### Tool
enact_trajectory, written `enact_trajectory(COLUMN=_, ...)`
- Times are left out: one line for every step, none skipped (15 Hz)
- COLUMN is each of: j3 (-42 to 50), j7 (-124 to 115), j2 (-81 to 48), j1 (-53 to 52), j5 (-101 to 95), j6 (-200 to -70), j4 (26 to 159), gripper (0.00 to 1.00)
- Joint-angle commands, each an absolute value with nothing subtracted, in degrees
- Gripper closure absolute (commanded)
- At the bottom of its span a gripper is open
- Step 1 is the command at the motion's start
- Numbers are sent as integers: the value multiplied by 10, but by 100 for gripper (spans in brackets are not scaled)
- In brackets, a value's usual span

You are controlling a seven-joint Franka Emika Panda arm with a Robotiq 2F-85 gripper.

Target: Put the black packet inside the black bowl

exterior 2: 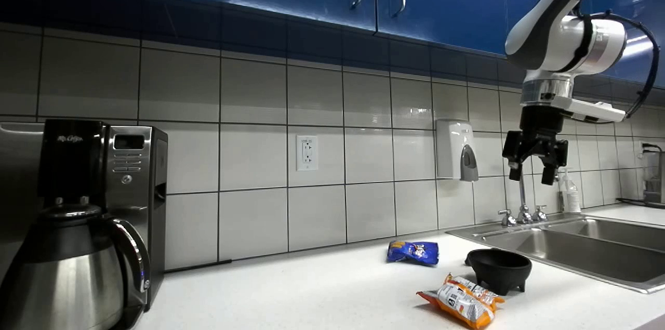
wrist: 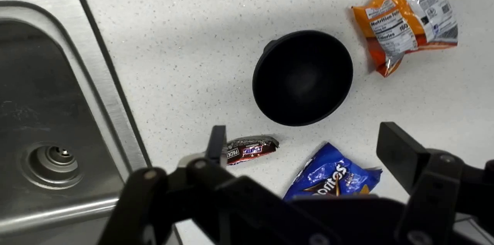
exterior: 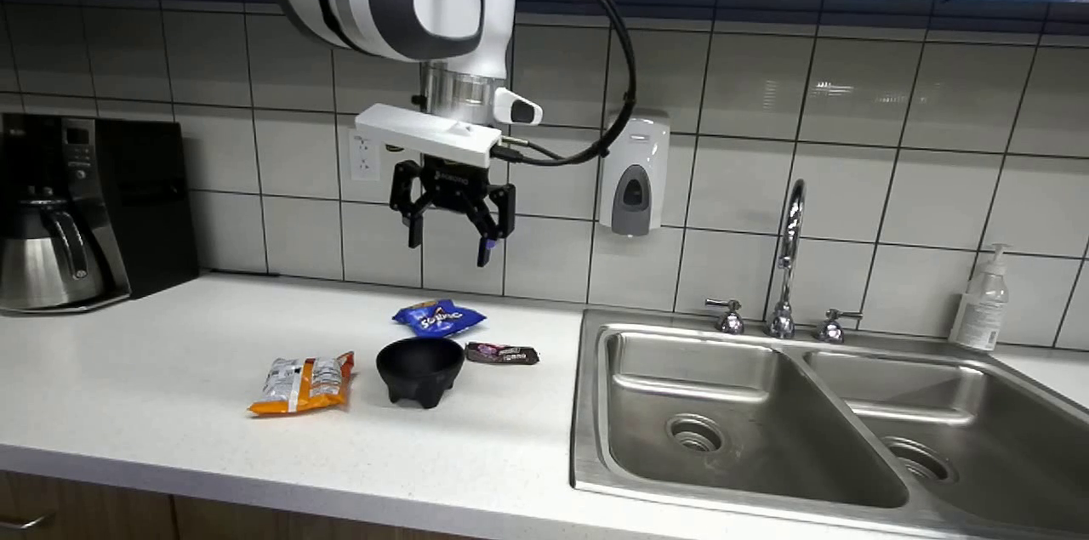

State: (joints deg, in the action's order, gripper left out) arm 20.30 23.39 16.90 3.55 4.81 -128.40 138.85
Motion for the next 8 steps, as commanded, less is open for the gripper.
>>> enact_trajectory(j3=178, j7=167, j2=147, j1=55, j5=88, j6=-1347, j4=1404, gripper=0)
enact_trajectory(j3=175, j7=150, j2=139, j1=56, j5=97, j6=-1366, j4=1406, gripper=0)
enact_trajectory(j3=172, j7=135, j2=131, j1=56, j5=103, j6=-1380, j4=1407, gripper=0)
enact_trajectory(j3=168, j7=114, j2=121, j1=59, j5=107, j6=-1402, j4=1409, gripper=0)
enact_trajectory(j3=166, j7=97, j2=112, j1=60, j5=112, j6=-1421, j4=1409, gripper=0)
enact_trajectory(j3=164, j7=81, j2=99, j1=61, j5=120, j6=-1434, j4=1404, gripper=0)
enact_trajectory(j3=162, j7=66, j2=90, j1=62, j5=124, j6=-1446, j4=1402, gripper=0)
enact_trajectory(j3=160, j7=49, j2=79, j1=64, j5=129, j6=-1463, j4=1400, gripper=0)
